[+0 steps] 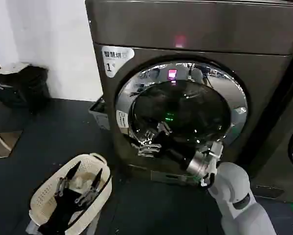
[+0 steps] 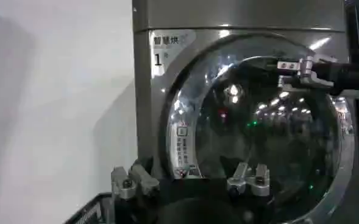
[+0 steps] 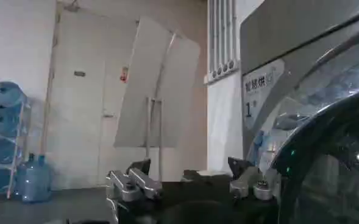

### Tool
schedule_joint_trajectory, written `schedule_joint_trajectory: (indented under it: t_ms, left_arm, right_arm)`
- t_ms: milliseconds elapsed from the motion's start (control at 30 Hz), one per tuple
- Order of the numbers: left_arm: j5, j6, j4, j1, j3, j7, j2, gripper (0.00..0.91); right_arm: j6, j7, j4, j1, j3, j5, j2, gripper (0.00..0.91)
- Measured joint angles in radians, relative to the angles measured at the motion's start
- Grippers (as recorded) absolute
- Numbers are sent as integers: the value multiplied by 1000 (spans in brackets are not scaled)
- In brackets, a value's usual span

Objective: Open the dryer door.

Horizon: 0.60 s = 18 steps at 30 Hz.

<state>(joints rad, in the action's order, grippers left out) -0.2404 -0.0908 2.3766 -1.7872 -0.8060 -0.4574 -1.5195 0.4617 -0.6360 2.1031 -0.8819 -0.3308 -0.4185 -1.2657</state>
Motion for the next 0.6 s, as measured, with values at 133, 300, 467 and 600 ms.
schedule_joint_trajectory:
  t_ms: [133,300,467,600]
  left_arm:
    - [7,5,4,7,-2,-10,6,907]
    - [11,20,0,9,-7,-3,14,907]
    - [21,57,0,19,-5,7,20,907]
    - [25,91,9,24,-4,9,26,907]
  right_arm:
    - [7,-38,-18,-23,-55,38,15,907]
    - [-29,-44,-46,-47,-108,91,29,907]
    - [-51,-42,-74,-49,-110,104,28,907]
    - [-70,-42,-102,-31,-90,105,26,907]
